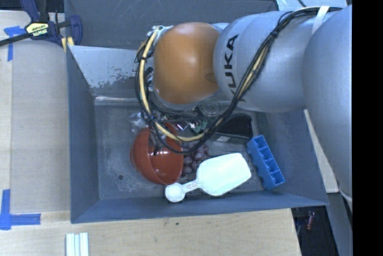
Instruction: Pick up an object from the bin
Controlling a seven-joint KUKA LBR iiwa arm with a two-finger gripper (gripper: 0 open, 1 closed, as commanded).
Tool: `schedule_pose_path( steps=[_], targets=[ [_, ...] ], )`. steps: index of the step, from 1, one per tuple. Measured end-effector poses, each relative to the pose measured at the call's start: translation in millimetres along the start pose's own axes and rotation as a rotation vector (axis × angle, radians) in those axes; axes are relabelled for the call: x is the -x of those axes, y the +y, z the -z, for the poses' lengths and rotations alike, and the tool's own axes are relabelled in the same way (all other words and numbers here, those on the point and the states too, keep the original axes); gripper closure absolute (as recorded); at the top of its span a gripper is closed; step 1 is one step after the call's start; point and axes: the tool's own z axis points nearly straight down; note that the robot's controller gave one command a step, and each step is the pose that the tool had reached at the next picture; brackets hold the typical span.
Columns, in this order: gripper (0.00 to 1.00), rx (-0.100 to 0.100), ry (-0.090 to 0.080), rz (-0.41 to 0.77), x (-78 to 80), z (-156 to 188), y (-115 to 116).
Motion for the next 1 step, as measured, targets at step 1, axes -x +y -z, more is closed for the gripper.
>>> schedule_pose_path(
  steps=[1],
  targets=[
    [1.00, -0.008, -0.011, -0.019, -15.5, 71.0, -44.8]
  ],
)
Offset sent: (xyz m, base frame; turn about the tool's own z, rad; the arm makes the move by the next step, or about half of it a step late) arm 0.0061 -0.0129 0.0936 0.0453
